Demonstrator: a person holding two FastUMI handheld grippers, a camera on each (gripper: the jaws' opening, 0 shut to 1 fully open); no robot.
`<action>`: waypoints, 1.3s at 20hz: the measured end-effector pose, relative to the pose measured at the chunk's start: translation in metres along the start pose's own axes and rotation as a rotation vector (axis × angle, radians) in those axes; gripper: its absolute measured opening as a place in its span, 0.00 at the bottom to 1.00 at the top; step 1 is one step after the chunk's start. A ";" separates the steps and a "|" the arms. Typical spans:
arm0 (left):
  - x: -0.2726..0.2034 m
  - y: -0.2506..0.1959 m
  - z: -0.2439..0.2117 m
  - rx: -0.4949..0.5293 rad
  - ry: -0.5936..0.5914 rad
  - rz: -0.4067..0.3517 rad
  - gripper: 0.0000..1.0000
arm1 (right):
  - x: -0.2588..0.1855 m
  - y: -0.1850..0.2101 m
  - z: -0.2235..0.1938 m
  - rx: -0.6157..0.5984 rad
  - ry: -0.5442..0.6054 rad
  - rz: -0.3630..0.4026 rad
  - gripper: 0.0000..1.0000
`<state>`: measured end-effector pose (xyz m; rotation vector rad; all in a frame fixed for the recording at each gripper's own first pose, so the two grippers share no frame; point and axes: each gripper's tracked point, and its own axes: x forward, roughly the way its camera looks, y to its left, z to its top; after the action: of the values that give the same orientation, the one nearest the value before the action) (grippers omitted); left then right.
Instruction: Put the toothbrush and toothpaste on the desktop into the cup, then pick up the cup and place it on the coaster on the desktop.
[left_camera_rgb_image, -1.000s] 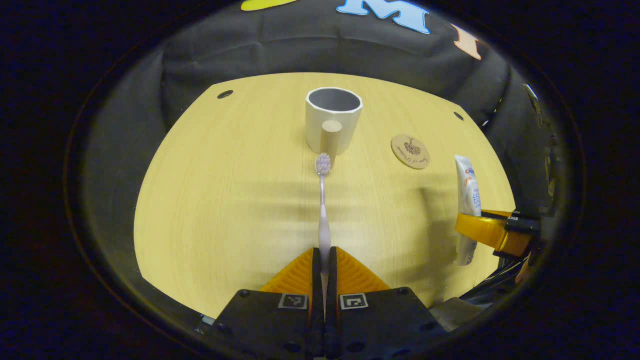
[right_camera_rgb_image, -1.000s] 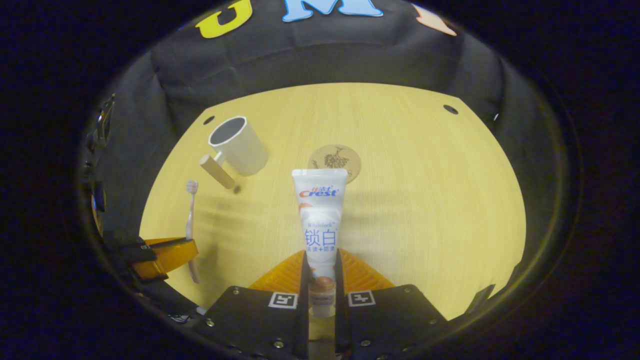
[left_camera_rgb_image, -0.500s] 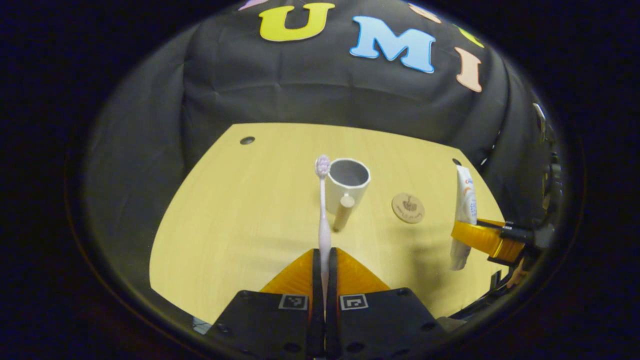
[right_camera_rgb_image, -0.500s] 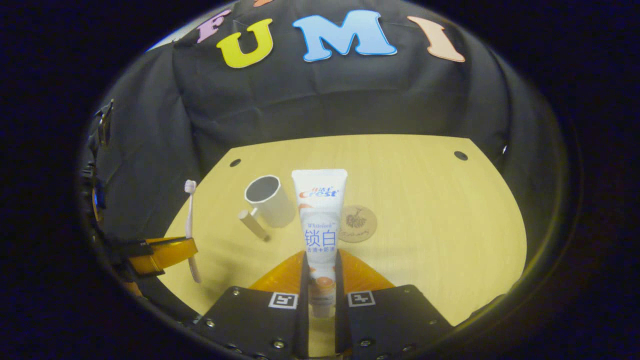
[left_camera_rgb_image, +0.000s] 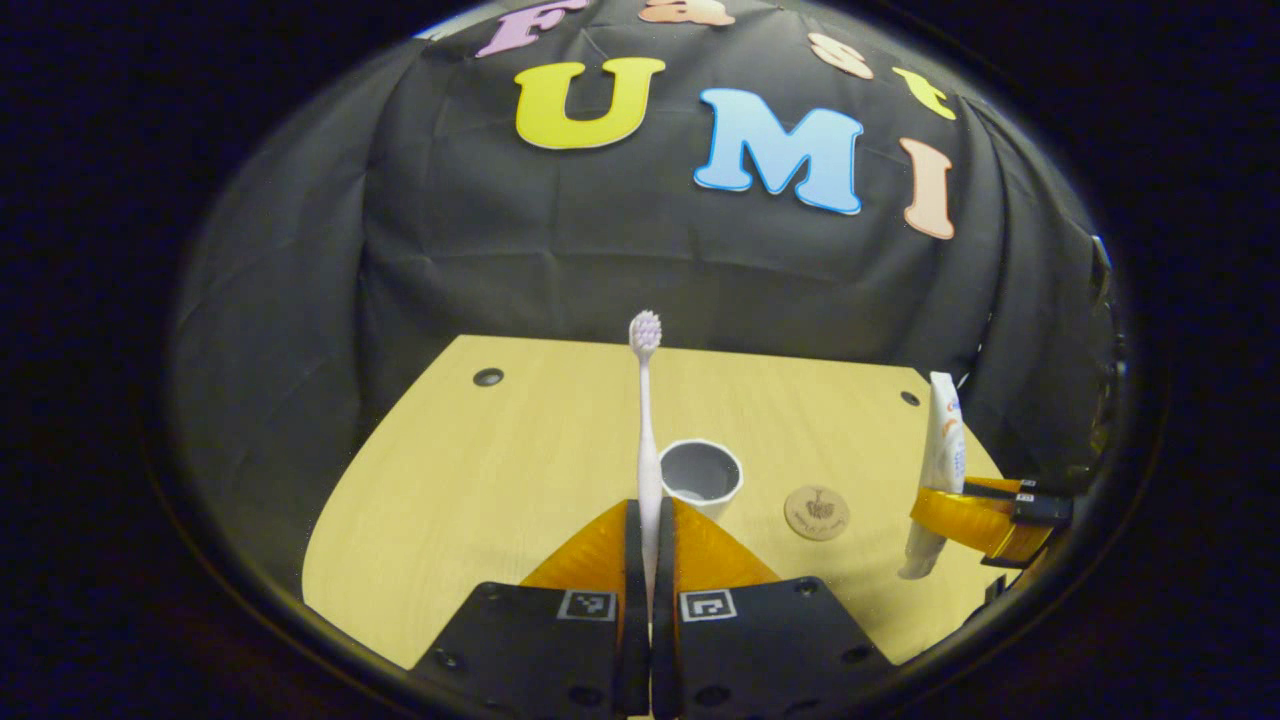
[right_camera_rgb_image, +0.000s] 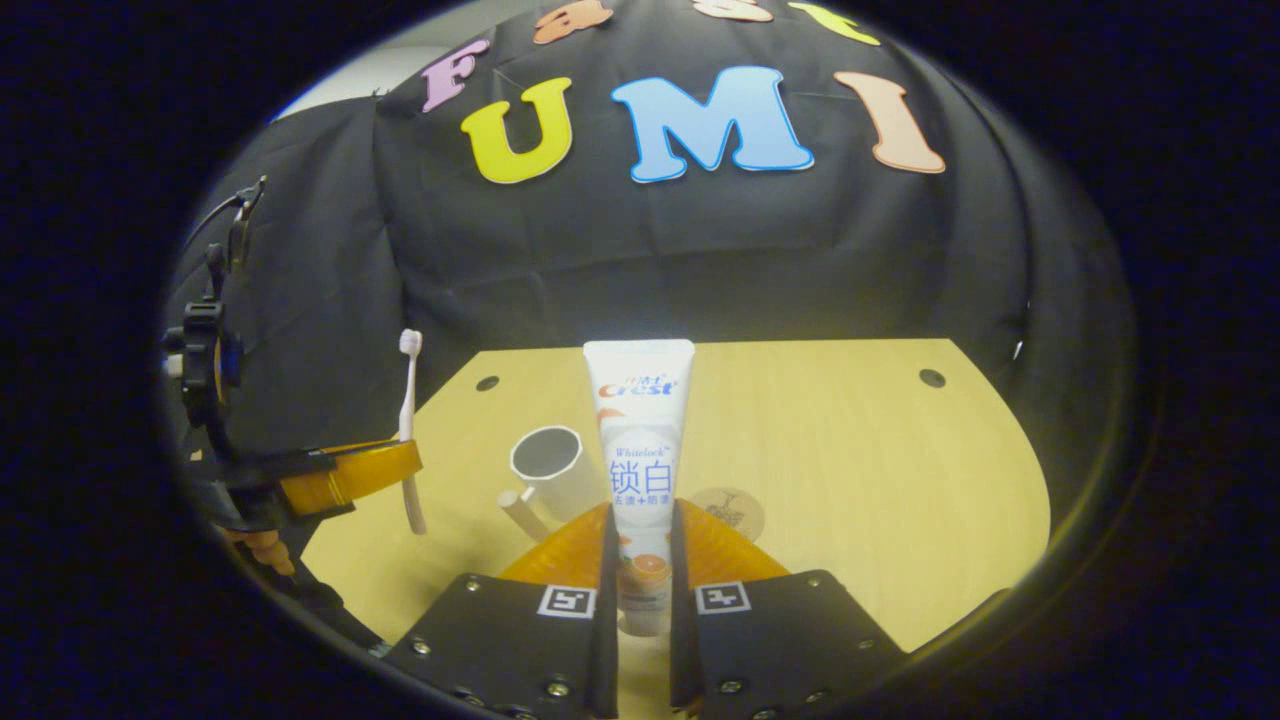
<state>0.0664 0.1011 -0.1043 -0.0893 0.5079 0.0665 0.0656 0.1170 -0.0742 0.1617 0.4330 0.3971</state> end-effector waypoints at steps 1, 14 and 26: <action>0.007 -0.001 0.013 0.000 -0.036 -0.005 0.09 | 0.002 0.001 0.005 0.001 -0.013 0.002 0.21; 0.083 -0.048 0.096 -0.066 -0.322 -0.168 0.08 | 0.019 -0.018 0.030 -0.012 -0.089 -0.052 0.21; 0.142 -0.048 0.037 -0.045 -0.215 -0.159 0.08 | 0.038 -0.016 0.016 -0.001 -0.025 -0.044 0.21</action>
<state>0.2125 0.0634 -0.1381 -0.1643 0.2837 -0.0681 0.1098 0.1164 -0.0777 0.1560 0.4113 0.3514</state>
